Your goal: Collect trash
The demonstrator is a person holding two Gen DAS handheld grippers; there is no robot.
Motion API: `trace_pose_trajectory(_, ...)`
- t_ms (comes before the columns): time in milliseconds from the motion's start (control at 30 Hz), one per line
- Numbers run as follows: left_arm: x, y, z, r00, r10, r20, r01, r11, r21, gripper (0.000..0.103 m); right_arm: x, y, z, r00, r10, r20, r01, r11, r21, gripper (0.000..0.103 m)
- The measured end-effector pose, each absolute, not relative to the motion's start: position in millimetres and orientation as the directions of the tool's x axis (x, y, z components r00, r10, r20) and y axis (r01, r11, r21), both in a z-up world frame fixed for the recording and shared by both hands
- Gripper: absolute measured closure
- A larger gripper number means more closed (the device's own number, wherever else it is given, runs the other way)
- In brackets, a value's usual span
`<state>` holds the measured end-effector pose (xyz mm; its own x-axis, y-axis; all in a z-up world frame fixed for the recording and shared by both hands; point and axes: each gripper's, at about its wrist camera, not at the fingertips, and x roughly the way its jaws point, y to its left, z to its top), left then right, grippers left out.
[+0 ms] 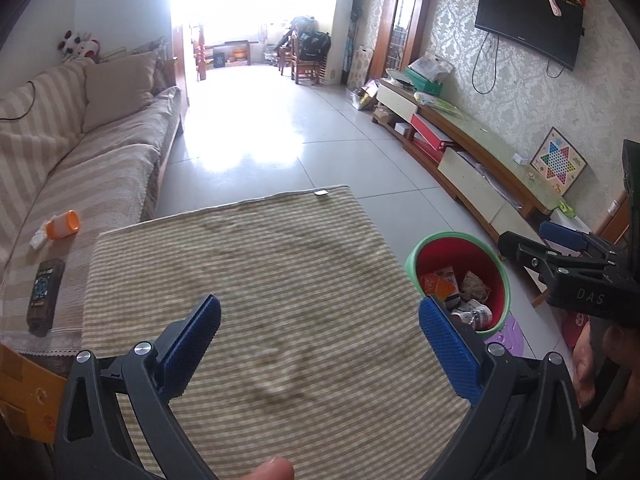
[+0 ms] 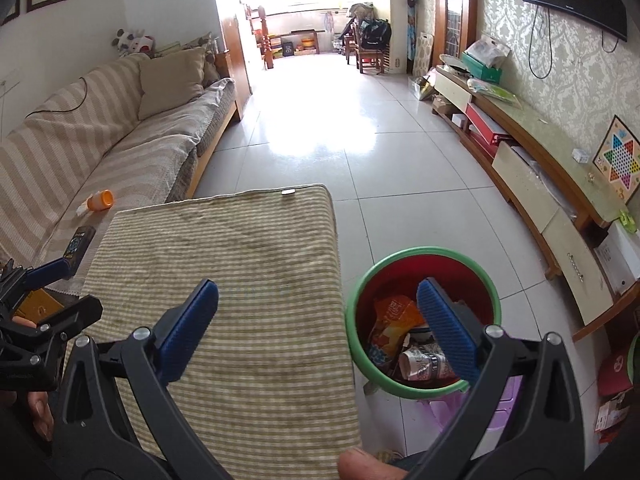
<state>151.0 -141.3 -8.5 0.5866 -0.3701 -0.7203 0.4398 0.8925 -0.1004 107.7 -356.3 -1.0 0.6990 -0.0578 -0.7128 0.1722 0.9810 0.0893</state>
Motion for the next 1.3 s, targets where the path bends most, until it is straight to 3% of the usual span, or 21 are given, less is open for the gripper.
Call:
trace_pose_trajectory(467,106.6,-37.2,34.0,0.756,-0.273,-0.595,0.278,0.957,-0.086,0.008,93.2,-249.8,30.7,0.742,-0.013,-0.671,0.058,0.997,0.045,0.005)
trace_pose_trajectory(600,97.9,-18.8,40.7,0.798,-0.182,-0.574,0.198,0.98,-0.035,0.008,87.4,-232.3,38.5,0.758,-0.011,-0.652,0.047,0.998,0.037,0.005)
trace_pose_trajectory(1300,65.7,-3.9,61.8,0.827,-0.124,-0.548,0.135,0.991,-0.022,0.008,56.1,-207.3,78.1,0.809,0.015,-0.588,0.021,0.998,0.055,0.005)
